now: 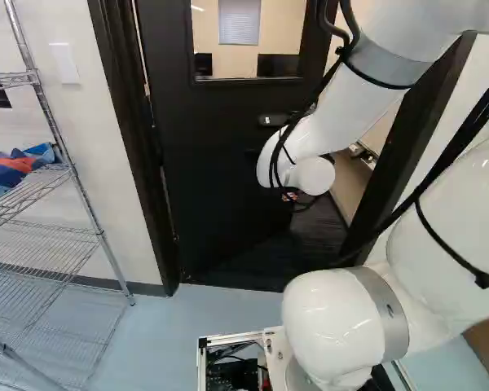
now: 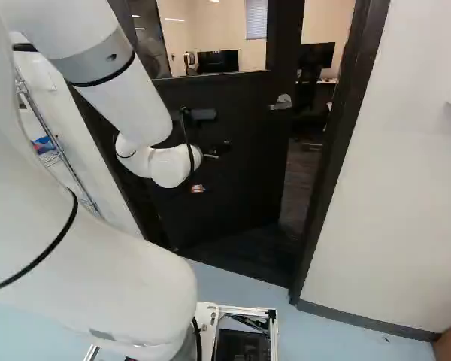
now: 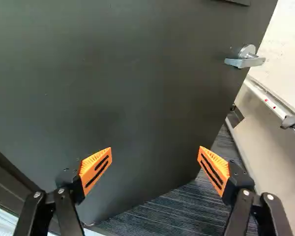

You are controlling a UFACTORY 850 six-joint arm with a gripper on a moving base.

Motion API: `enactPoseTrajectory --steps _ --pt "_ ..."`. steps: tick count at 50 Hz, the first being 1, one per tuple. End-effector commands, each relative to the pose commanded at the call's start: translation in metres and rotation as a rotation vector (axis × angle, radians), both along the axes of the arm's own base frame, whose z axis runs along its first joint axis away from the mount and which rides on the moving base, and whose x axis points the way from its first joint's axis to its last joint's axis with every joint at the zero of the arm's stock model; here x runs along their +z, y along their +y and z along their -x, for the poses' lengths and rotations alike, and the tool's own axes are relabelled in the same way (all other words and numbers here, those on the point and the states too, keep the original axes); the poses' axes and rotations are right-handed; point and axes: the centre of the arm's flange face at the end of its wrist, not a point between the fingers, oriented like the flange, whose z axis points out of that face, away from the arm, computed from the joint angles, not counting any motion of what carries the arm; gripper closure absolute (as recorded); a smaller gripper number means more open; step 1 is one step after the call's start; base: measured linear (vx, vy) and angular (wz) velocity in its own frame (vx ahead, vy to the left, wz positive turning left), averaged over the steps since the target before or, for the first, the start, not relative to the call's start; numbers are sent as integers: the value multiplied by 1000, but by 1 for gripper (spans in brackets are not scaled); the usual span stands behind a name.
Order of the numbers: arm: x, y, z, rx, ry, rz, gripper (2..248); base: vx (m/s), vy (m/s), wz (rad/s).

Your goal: Open the door and move inside

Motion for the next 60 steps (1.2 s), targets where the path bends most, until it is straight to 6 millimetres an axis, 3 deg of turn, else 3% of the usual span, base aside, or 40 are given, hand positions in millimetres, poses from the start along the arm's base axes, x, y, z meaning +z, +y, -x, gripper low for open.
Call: enactPoseTrajectory --steps 60 --pt "0 0 0 0 0 0 3 65 35 -10"
